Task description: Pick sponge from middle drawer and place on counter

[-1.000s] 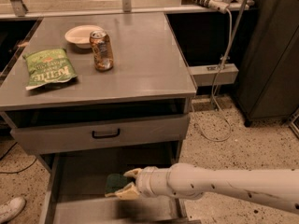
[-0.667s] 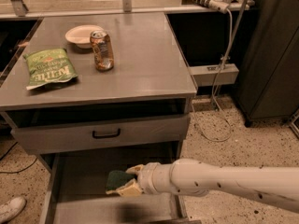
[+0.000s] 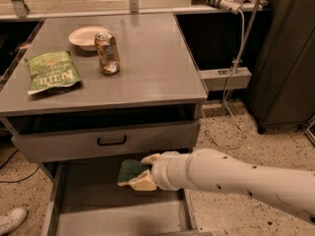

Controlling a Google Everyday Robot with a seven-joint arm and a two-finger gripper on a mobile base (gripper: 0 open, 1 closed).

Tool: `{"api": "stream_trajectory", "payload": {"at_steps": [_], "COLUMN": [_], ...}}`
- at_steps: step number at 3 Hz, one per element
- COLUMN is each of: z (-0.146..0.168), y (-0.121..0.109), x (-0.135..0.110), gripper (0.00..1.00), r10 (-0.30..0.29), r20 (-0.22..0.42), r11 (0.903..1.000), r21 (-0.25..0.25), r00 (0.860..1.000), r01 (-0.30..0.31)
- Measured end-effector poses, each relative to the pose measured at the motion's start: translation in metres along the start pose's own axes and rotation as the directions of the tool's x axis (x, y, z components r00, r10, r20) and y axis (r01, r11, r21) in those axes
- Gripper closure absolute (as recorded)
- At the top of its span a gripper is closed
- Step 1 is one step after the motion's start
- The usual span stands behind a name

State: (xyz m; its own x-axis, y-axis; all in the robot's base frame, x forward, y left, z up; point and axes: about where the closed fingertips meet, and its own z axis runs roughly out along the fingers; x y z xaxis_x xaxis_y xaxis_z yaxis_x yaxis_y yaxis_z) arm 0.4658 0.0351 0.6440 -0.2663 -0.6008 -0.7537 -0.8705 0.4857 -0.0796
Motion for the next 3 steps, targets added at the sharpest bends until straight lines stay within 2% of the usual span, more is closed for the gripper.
{"api": "stream_trajectory", "payload": {"at_steps": [1, 2, 3], "z": [-0.013, -0.013, -0.045], "y": [-0.004, -0.004, -0.02], "x": [-0.015, -0.016, -0.044], "gripper": [1.0, 1.0, 1.0], "r10": [-0.037, -0.038, -0.068], "r20": [0.003, 0.002, 0.019], "r11": [0.9988, 0.9988, 0.9936], "r21": [0.032, 0.032, 0.092], "r00": [0.999, 0.999, 0.998], "r01": [0.037, 0.038, 0.066]}}
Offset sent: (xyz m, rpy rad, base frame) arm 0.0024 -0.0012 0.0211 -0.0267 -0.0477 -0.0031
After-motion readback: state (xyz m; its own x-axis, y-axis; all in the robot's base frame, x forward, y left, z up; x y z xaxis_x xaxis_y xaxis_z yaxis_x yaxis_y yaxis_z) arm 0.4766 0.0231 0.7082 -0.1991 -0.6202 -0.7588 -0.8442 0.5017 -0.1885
